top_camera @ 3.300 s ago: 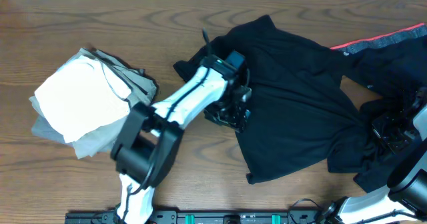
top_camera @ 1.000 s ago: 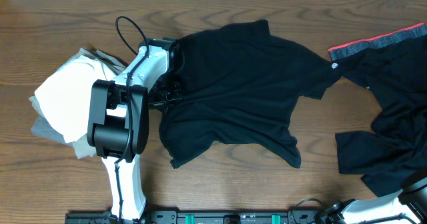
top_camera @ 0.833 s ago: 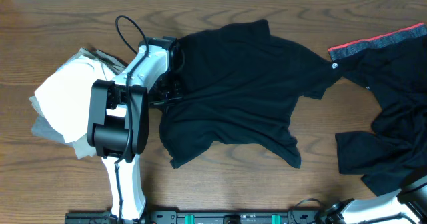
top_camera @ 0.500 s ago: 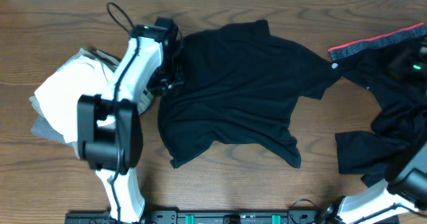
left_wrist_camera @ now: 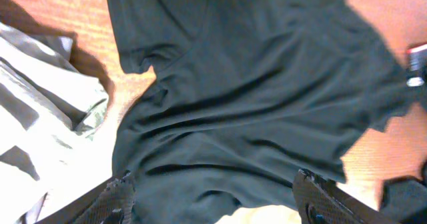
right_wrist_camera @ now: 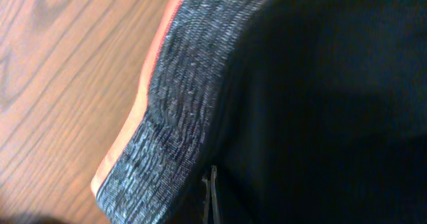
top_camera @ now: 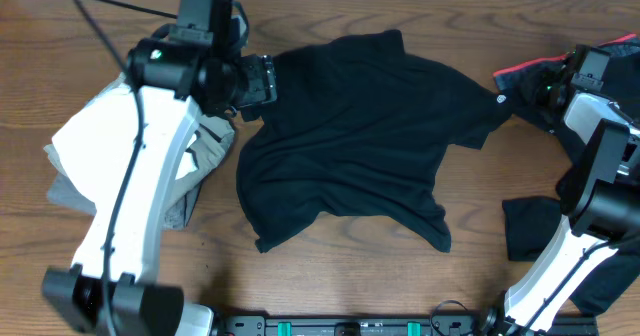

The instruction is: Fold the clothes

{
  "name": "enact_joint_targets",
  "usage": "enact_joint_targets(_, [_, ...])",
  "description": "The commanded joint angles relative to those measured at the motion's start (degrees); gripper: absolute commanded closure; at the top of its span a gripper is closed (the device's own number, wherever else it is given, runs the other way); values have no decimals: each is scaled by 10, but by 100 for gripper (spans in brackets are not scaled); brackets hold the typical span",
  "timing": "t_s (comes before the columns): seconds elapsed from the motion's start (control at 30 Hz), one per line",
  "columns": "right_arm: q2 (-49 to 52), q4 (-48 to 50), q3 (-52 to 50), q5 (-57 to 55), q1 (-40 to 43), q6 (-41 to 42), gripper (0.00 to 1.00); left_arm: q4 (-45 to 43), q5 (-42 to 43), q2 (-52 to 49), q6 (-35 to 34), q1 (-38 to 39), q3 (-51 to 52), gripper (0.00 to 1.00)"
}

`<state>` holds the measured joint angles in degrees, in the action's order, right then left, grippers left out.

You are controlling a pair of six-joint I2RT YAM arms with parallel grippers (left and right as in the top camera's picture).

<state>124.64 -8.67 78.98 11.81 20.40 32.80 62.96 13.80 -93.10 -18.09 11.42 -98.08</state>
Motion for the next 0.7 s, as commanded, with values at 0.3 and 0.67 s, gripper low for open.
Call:
enact_joint_targets(0.3, [29, -10, 39, -164, 143, -33, 99, 4, 8, 47, 5, 21, -9, 22])
enact_joint_targets(0.67, [-51, -78, 116, 264, 210, -175, 54, -21, -4, 47, 5, 41, -9, 21])
